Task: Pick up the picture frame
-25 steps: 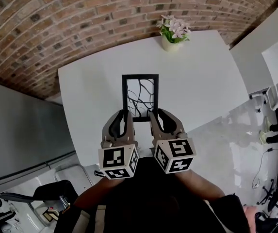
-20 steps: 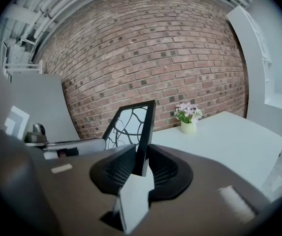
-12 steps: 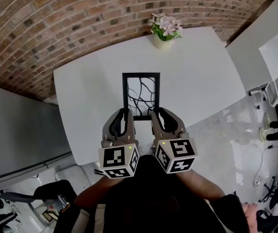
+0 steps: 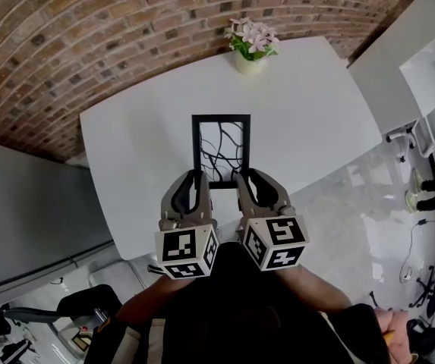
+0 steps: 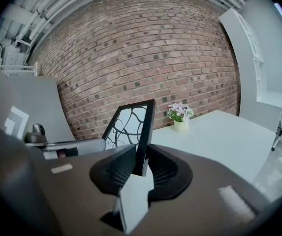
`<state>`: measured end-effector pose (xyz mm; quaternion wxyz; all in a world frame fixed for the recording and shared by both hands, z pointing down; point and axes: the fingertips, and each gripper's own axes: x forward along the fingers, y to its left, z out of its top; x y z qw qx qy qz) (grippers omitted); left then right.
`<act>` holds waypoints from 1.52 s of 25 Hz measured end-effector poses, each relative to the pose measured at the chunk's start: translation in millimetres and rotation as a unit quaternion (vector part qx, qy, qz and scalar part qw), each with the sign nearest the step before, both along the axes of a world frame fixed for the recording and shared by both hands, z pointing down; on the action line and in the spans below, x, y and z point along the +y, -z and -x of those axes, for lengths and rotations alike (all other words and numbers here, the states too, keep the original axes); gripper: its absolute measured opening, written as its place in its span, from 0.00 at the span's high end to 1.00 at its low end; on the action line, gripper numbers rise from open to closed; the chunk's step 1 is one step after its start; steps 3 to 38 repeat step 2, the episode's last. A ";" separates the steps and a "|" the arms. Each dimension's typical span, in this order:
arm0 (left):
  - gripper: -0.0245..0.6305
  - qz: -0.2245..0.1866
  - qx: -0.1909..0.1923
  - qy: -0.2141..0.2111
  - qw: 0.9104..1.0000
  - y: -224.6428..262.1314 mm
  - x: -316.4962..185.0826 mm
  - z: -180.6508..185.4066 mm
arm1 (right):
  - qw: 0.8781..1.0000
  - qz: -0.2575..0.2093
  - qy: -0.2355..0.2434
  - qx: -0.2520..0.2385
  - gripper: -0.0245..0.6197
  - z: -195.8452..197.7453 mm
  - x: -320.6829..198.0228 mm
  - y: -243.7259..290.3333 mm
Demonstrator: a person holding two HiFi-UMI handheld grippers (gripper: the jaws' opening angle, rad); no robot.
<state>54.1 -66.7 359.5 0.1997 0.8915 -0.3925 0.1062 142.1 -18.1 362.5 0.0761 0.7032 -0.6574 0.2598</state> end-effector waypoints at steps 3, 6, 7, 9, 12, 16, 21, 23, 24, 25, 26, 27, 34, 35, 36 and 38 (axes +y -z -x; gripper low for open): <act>0.88 0.001 0.000 -0.002 1.000 0.0 0.2 0.5 | 1.000 0.001 -0.002 -0.001 0.85 0.5 0.4 -0.2; 0.88 0.001 0.000 -0.002 1.000 0.0 0.2 0.5 | 1.000 0.001 -0.002 -0.001 0.85 0.5 0.4 -0.2; 0.88 0.001 0.000 -0.002 1.000 0.0 0.2 0.5 | 1.000 0.001 -0.002 -0.001 0.85 0.5 0.4 -0.2; 0.88 0.001 0.000 -0.002 1.000 0.0 0.2 0.5 | 1.000 0.001 -0.002 -0.001 0.85 0.5 0.4 -0.2; 0.88 0.001 0.000 -0.002 1.000 0.0 0.2 0.5 | 1.000 0.001 -0.002 -0.001 0.85 0.5 0.4 -0.2; 0.88 0.001 0.000 -0.002 1.000 0.0 0.2 0.5 | 1.000 0.001 -0.002 -0.001 0.85 0.5 0.4 -0.2; 0.88 0.001 0.000 -0.002 1.000 0.0 0.2 0.5 | 1.000 0.001 -0.002 -0.001 0.85 0.5 0.4 -0.2; 0.88 0.001 0.000 -0.002 1.000 0.0 0.2 0.5 | 1.000 0.001 -0.002 -0.001 0.85 0.5 0.4 -0.2; 0.88 0.001 0.000 -0.002 1.000 0.0 0.2 0.5 | 1.000 0.001 -0.002 -0.001 0.85 0.5 0.4 -0.2; 0.88 0.001 0.000 -0.002 1.000 0.0 0.2 0.5 | 1.000 0.001 -0.002 -0.001 0.85 0.5 0.4 -0.2; 0.88 0.001 0.000 -0.002 1.000 0.0 0.2 0.5 | 1.000 0.001 -0.002 -0.001 0.85 0.5 0.4 -0.2; 0.88 0.001 0.000 -0.002 1.000 0.0 0.2 0.5 | 1.000 0.001 -0.002 -0.001 0.85 0.5 0.4 -0.2; 0.88 0.001 0.000 -0.002 1.000 0.0 0.2 0.5 | 1.000 0.001 -0.002 -0.001 0.85 0.5 0.4 -0.2; 0.88 0.001 0.000 -0.002 1.000 0.0 0.2 0.5 | 1.000 0.001 -0.002 -0.001 0.85 0.5 0.4 -0.2; 0.88 0.001 0.000 -0.002 1.000 0.0 0.2 0.5 | 1.000 0.001 -0.002 -0.001 0.85 0.5 0.4 -0.2; 0.88 0.001 0.000 -0.002 1.000 0.0 0.2 0.5 | 1.000 0.001 -0.002 -0.001 0.85 0.5 0.4 -0.2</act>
